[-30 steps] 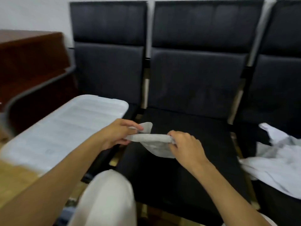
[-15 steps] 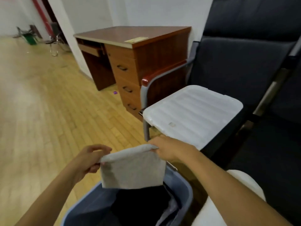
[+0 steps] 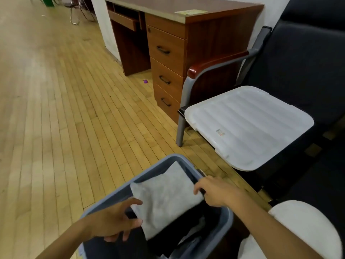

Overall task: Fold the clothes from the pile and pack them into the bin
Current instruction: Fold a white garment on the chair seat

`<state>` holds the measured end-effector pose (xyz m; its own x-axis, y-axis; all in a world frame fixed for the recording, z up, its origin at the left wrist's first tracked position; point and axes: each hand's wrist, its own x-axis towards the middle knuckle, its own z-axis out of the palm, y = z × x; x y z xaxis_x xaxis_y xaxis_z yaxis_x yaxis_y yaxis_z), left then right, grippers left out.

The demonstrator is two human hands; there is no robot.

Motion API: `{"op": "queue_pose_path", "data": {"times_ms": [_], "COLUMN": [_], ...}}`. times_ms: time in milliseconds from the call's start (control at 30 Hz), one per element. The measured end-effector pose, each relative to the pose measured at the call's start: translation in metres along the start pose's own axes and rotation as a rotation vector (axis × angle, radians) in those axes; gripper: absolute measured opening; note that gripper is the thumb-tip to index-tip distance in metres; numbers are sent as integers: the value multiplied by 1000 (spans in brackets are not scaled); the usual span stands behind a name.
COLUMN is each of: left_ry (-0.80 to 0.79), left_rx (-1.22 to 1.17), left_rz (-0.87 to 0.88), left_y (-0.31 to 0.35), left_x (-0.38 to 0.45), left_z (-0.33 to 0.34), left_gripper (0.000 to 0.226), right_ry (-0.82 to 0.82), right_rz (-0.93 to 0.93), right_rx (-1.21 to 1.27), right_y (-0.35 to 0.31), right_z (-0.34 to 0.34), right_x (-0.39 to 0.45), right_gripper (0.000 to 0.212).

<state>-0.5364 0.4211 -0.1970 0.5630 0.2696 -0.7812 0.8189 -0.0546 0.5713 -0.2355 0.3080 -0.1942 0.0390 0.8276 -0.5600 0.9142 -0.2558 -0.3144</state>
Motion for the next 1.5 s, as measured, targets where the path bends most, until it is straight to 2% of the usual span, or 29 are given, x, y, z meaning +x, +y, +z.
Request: {"op": "queue_pose_path", "data": {"times_ms": [167, 233, 333, 433, 567, 667, 767, 933, 1000, 1067, 1133, 1167, 1267, 1367, 1433, 1500], "left_ry": [273, 319, 315, 275, 117, 31, -89, -233, -261, -260, -251, -247, -233, -205, -163, -137], "left_rx": [-9, -17, -3, 10, 59, 168, 308, 468, 479, 485, 589, 676, 776, 763, 784, 778], "left_rz": [92, 134, 256, 386, 502, 601, 690, 787, 801, 803, 805, 814, 849, 860, 880, 898], "left_y": [32, 61, 127, 202, 317, 380, 449, 519, 531, 529, 521, 517, 513, 514, 515, 515], "left_x": [24, 36, 54, 68, 95, 116, 138, 142, 145, 152, 160, 165, 161, 160, 159, 157], "left_z": [2, 5, 25, 58, 134, 194, 288, 417, 453, 474, 488, 493, 496, 490, 480, 467], "left_gripper": [26, 21, 12, 14, 13, 12, 11, 9, 9, 10, 9, 9, 10, 10, 10, 11], "right_ry": [70, 118, 222, 338, 545, 661, 797, 1026, 1112, 1003, 803, 756, 823, 707, 743, 886], "right_rz": [54, 38, 11, -11, 96, 243, 479, 1162, 1394, 1579, 1622, 1613, 1635, 1667, 1667, 1668], "right_rx": [106, 131, 165, 191, 223, 219, 270, 473, 616, 748, 769, 724, 554, 415, 420, 586], "right_y": [29, 38, 54, 69, 135, 187, 258, 377, 405, 415, 418, 419, 427, 432, 431, 426], "right_z": [-2, -7, -17, -29, -33, -16, 22, 117, 161, 199, 222, 229, 236, 227, 218, 199], "right_x": [-17, -25, -47, -79, -158, -217, -295, -422, -469, -492, -495, -492, -479, -468, -467, -475], "right_gripper": [39, 37, 30, 22, 22, 20, 17, 15, 25, 50, 69, 70, 44, 33, 30, 22]}}
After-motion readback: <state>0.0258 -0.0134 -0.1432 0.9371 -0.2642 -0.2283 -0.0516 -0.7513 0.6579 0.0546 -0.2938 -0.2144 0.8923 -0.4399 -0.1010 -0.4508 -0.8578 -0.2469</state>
